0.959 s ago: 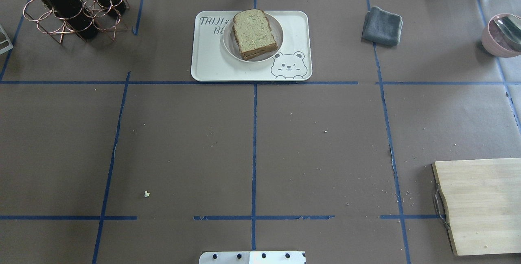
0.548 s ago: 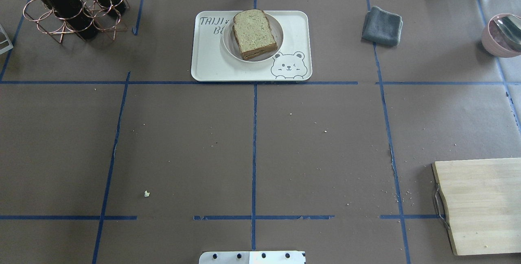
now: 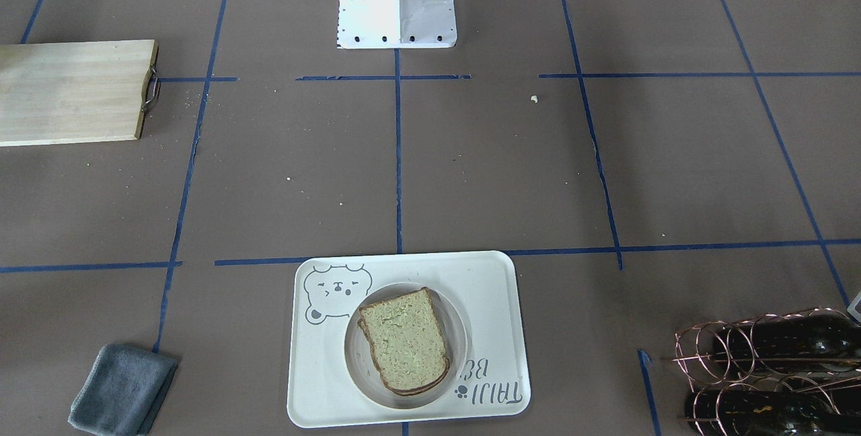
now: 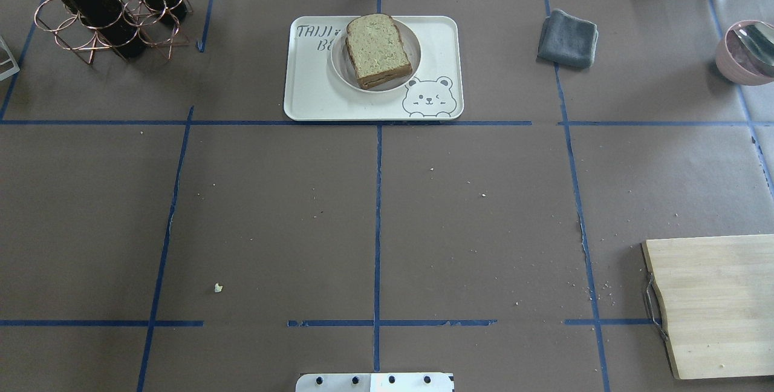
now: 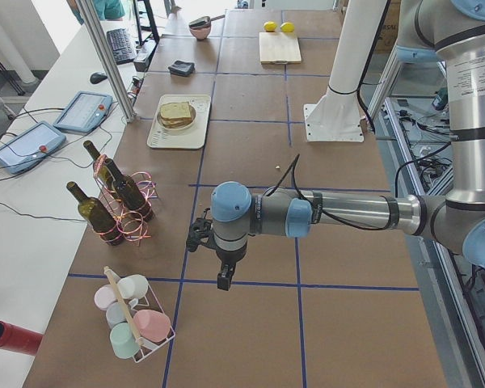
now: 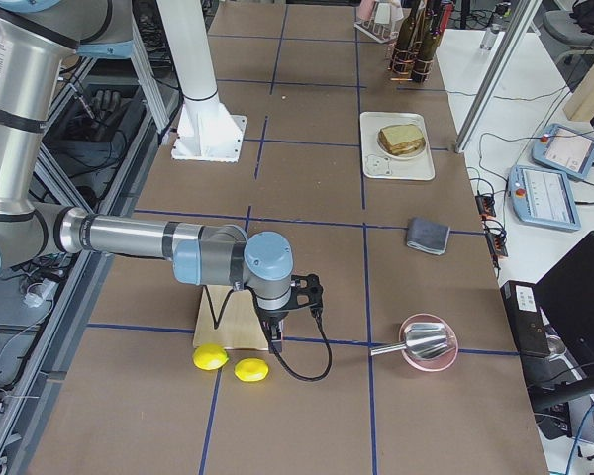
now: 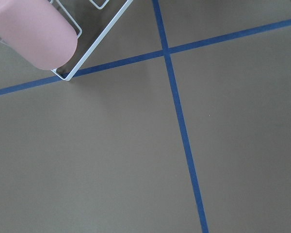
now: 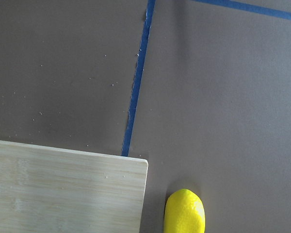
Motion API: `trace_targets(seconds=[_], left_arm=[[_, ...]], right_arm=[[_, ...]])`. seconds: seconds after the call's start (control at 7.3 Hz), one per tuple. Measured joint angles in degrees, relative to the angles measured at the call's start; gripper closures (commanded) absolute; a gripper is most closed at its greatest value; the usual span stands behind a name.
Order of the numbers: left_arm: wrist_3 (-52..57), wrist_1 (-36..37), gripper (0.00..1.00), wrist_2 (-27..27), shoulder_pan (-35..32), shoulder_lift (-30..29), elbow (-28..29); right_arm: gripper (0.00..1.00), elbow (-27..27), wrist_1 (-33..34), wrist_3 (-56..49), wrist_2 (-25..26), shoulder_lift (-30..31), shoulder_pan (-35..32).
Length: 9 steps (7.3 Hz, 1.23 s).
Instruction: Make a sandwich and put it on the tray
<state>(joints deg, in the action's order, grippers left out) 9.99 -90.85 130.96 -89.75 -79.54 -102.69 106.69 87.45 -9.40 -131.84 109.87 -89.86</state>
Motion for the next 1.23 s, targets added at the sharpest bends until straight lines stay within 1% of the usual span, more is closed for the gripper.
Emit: trace_targets(seconds=[1.23], left_arm=[[0.1,-0.5,0.0,0.1,0.2,-0.2,0.4]], right_arm=[[0.0,-0.4,-1.9,0.1,0.0,0.0,0.0]])
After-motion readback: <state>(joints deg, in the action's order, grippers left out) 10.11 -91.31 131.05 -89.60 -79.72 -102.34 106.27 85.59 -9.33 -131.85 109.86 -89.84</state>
